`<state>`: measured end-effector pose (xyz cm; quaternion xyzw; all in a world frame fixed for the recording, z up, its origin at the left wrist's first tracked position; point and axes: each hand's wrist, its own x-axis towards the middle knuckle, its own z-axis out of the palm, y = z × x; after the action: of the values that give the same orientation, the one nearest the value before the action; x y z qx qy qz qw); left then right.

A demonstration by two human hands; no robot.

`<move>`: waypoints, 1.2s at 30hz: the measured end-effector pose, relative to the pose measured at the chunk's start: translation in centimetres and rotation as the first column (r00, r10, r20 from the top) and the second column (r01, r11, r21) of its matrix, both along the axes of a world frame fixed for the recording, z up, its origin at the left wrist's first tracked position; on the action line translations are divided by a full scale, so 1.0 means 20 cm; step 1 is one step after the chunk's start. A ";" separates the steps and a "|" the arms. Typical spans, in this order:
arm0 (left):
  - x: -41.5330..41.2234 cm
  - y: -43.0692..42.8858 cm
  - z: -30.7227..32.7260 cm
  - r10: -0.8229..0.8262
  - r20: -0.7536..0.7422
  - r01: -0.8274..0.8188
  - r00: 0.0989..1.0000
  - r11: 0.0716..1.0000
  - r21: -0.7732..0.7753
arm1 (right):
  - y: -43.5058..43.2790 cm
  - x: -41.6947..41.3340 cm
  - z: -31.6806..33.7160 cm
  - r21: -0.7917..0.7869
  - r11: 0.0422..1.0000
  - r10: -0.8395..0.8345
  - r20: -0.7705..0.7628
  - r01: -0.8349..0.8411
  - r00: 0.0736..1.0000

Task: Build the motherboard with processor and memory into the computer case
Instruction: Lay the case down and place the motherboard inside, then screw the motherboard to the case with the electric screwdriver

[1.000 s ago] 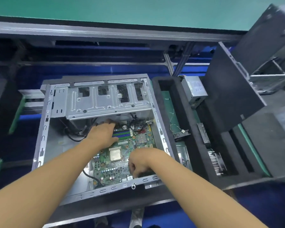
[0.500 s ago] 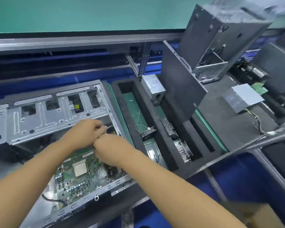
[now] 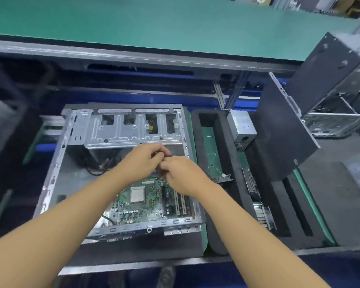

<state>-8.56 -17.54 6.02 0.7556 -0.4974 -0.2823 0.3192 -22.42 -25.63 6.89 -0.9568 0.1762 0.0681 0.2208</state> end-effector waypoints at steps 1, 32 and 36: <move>0.02 0.06 -0.01 0.030 -0.008 -0.030 1.000 1.000 0.000 | 0.02 0.02 0.00 0.032 0.999 0.000 -0.025 0.000 1.000; 0.85 2.53 -0.35 0.706 -0.038 -0.570 0.707 0.601 0.560 | 2.08 1.15 -0.50 0.237 0.684 0.726 -0.307 -0.689 0.615; 0.76 2.71 -0.56 0.776 0.132 -0.642 0.617 0.399 0.654 | 2.29 1.12 -0.73 0.289 0.687 0.725 -0.348 -0.667 0.595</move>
<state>6.68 36.74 -5.16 0.9224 0.0373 -0.3427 0.1744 -0.06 20.26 -7.78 -0.8917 -0.1718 0.3720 0.1923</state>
